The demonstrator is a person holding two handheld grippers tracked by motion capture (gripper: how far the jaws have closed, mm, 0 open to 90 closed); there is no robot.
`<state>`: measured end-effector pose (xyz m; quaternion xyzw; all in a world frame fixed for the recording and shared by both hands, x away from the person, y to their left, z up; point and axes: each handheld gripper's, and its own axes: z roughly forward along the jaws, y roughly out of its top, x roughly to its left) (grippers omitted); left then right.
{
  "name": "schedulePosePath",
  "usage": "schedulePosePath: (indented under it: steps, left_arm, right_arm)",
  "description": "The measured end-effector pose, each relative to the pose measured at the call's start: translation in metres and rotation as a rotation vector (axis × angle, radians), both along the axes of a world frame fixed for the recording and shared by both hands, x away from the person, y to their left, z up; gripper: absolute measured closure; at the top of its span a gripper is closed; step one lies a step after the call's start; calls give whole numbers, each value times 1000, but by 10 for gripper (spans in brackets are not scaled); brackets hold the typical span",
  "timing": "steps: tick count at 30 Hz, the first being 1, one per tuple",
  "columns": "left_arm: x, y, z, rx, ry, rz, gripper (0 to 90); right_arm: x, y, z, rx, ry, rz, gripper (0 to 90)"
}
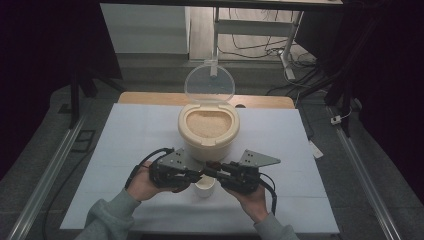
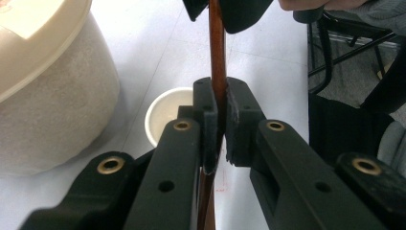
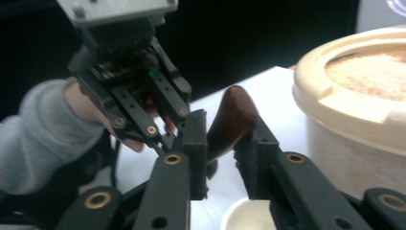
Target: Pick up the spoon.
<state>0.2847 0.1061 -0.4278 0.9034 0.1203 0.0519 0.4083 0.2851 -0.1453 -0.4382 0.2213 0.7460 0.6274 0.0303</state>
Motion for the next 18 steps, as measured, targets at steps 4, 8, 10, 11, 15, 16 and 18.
schedulePosePath:
  steps: [4,8,10,11,15,16,18]
  left_arm:
    - [0,0,0,-2,-4,-11,830]
    - [-1,3,2,-33,-7,-16,816]
    - [-1,4,3,-52,-7,-5,804]
    - [-2,4,3,-61,-9,4,795]
    - [-7,7,4,-74,-45,80,588]
    - [-10,9,5,-85,-56,100,539]
    - [-15,15,5,-106,-75,149,449]
  right_arm:
    - [1,0,-2,54,24,31,799]
    - [-1,-1,0,79,10,34,832]
    - [-1,-2,1,96,8,36,837]
    - [-2,-2,1,100,4,32,838]
    - [-4,-6,6,105,-26,18,838]
    - [-5,-7,7,108,-34,12,838]
    - [-5,-11,11,115,-48,-5,839]
